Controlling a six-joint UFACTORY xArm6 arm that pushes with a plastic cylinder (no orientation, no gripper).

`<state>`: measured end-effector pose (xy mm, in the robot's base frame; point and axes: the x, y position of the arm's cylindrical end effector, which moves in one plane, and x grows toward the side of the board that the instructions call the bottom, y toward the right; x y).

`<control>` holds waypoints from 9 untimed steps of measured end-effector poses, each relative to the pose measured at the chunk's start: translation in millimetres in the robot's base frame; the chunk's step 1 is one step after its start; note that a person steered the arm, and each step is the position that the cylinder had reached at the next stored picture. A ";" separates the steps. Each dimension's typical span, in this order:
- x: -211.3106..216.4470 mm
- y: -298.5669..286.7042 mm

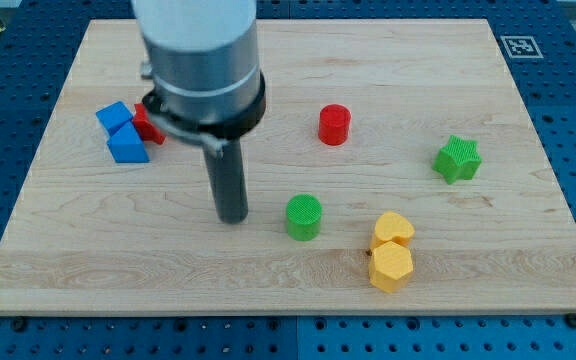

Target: Move green circle closer to the yellow heart

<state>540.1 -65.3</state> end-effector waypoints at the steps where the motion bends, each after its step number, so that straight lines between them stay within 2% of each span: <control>1: 4.6 12.1; 4: 7.0 80.0; 6: -0.6 97.4; 8: -6.9 156.1; 9: -7.0 161.8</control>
<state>533.1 96.6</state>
